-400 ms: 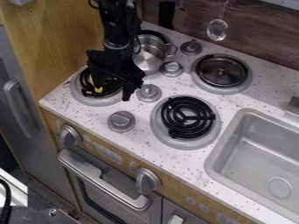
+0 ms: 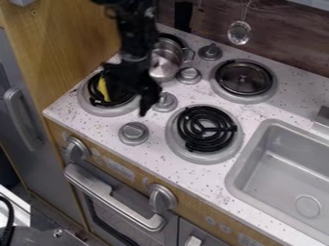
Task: Put the pot on the lower right burner
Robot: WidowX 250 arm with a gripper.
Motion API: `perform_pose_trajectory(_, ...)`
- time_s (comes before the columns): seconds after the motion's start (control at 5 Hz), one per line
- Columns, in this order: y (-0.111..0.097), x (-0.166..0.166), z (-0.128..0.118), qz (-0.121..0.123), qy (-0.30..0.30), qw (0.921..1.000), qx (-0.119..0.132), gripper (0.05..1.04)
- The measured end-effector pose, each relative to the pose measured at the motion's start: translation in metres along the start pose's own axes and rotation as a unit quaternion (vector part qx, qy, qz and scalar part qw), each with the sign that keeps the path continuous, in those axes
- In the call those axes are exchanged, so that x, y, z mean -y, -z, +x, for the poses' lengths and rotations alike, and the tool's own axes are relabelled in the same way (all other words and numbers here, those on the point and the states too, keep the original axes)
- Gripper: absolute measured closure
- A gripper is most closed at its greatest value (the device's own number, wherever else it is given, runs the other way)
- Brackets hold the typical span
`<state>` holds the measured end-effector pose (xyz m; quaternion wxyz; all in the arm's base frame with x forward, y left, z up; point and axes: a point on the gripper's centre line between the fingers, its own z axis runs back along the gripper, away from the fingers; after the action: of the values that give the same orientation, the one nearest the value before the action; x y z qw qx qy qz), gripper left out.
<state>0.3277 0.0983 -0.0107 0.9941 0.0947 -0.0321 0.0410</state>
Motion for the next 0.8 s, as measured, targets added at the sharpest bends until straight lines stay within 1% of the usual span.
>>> perform_pose_trajectory(0.2,0.002,0.023,0.032,0.015,0.053,0.9984,0.014,0.084)
perform_pose_trajectory(0.4,-0.001,0.035,0.067,-0.009,0.065,0.9966,0.051,0.084)
perform_pose_trajectory(0.6,0.002,0.037,0.098,-0.020,0.053,0.9952,0.079,0.084)
perform_pose_trajectory(0.8,0.003,0.022,0.119,-0.007,0.040,0.9954,0.087,0.084)
